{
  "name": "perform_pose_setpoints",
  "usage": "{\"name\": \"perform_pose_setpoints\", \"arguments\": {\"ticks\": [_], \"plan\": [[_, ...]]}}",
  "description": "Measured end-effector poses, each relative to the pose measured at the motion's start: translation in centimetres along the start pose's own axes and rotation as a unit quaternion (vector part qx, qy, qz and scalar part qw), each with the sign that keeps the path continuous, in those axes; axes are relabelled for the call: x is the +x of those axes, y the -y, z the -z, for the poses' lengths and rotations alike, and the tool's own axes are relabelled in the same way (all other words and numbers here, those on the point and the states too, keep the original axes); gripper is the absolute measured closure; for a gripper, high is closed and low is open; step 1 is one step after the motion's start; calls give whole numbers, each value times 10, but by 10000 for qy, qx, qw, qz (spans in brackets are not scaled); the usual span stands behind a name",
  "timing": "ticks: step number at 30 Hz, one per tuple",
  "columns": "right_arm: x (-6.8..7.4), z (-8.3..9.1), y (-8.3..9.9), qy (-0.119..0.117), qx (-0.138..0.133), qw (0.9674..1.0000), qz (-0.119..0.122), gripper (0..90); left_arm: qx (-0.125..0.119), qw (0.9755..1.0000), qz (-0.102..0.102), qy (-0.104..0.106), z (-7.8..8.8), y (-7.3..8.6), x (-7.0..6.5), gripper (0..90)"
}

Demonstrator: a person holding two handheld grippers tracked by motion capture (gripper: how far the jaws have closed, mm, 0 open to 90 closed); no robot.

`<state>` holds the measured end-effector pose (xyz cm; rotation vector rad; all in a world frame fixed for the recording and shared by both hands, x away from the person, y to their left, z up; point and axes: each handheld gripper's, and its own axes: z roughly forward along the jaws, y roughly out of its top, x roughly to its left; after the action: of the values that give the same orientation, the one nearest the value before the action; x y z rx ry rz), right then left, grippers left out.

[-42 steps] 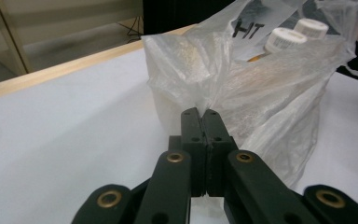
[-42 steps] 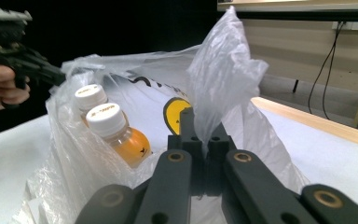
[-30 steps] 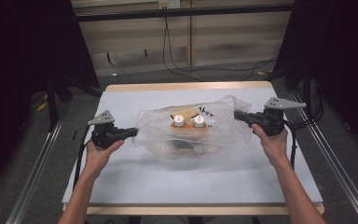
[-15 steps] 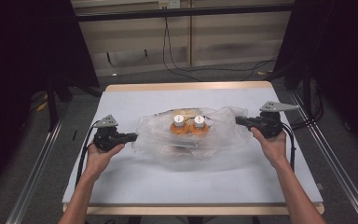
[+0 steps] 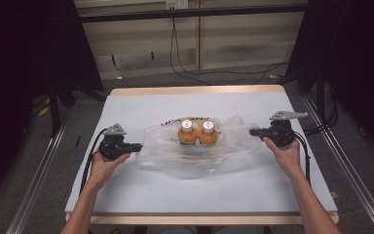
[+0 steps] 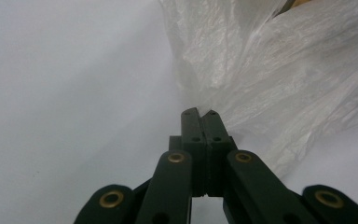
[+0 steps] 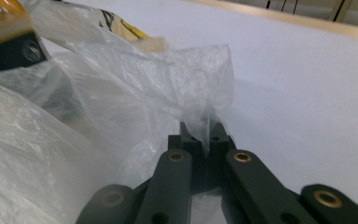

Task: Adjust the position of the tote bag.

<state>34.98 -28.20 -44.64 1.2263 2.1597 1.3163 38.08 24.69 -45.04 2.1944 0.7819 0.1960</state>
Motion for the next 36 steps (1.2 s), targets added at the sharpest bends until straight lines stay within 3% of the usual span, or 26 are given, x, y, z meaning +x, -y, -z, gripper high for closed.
{"name": "perform_pose_setpoints", "arguments": {"ticks": [3, 5, 7, 13, 19, 20, 24, 28, 31, 33, 36], "plan": [[-5, -4, 6, 15, 154, 9999, -35, 900, 31, 10000, -31, 12, -4, 3, 1, 900], [-8, -3, 8, 33, 156, 9999, -60, 900, 45, 9999, 77, 146, -5, 5, 4, 900], [-9, -4, 11, 21, 212, 9998, -67, 900, 112, 9997, 60, 212, -8, 7, 5, 900], [-8, -20, 19, 97, 660, 9977, 89, 900, 313, 9994, 92, 89, -14, 12, 9, 900], [-11, -28, 28, 164, 1017, 9944, 241, 900, 531, 9985, -89, -53, -18, 15, 7, 900], [-12, -28, 28, 149, 1002, 9946, 204, 900, 560, 9983, -129, -70, -18, 15, 6, 900], [-13, -28, 31, 160, 958, 9952, 130, 900, 510, 9987, 48, 61, -18, 16, 10, 900], [-10, -28, 30, 256, 952, 9949, 193, 866, 367, 9988, 183, 276, -18, 19, 12, 864], [-10, -28, 31, 195, 871, 9960, 81, 755, 247, 9987, 232, 386, -17, 18, 12, 797], [-7, -28, 29, 159, 816, 9964, 176, 668, 163, 9988, 296, 367, -15, 17, 12, 703], [-2, -24, 24, 135, 608, 9980, 146, 572, -5, 9987, 369, 354, -10, 16, 14, 635]]}}
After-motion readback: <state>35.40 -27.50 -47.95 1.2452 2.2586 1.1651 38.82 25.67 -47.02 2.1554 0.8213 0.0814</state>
